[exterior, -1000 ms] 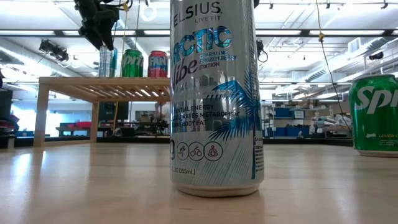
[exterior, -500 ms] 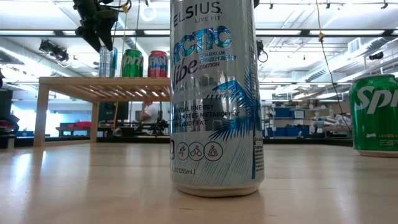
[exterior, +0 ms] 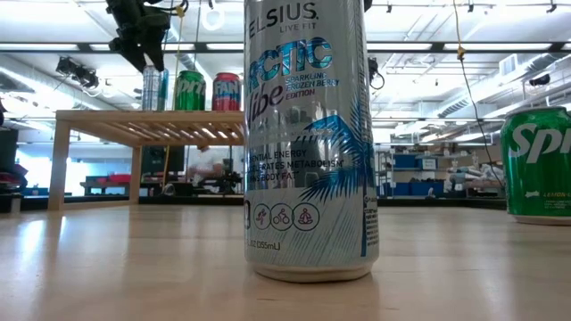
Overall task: Place canned beverage on shelf
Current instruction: Put the top blue soda can on the shelf
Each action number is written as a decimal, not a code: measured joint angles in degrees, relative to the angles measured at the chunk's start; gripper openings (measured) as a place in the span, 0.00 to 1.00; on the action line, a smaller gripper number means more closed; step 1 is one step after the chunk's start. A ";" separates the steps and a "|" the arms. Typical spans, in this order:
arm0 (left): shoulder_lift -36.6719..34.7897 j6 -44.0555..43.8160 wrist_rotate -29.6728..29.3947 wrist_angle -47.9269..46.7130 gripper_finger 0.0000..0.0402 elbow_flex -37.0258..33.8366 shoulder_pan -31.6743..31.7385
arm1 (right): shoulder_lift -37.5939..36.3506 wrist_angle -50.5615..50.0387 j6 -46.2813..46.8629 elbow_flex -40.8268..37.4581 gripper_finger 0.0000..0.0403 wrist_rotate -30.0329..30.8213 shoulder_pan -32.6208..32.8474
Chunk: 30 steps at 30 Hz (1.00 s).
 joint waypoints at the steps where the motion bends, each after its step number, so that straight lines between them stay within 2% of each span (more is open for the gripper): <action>1: 0.00 -0.81 0.02 0.54 0.76 0.00 0.00 | 0.00 0.00 0.00 0.00 0.79 0.00 0.00; 15: 0.69 -5.79 0.02 1.84 0.76 -0.02 -0.23 | 0.00 -0.01 0.00 0.00 0.79 0.02 -0.01; 30: 1.62 -2.75 0.17 1.80 0.76 -0.07 -1.36 | 0.00 -0.02 0.09 0.00 0.79 -0.41 -0.02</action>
